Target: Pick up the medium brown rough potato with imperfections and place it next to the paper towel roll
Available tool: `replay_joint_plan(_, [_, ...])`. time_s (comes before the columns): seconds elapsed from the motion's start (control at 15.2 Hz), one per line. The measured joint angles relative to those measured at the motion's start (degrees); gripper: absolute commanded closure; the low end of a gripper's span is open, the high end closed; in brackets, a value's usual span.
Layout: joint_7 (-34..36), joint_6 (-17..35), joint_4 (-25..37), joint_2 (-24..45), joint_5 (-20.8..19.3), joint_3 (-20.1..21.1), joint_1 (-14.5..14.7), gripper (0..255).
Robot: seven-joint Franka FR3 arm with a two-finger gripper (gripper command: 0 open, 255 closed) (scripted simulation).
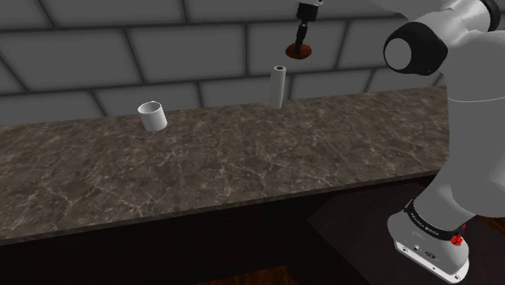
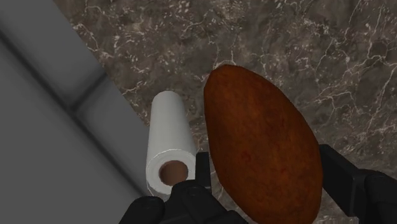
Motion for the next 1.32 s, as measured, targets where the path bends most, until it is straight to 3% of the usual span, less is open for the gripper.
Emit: replay_joint_plan(1.32, [-3.73, 15.56, -18.16, -1.60, -0.54, -0.12, 4.60, 255])
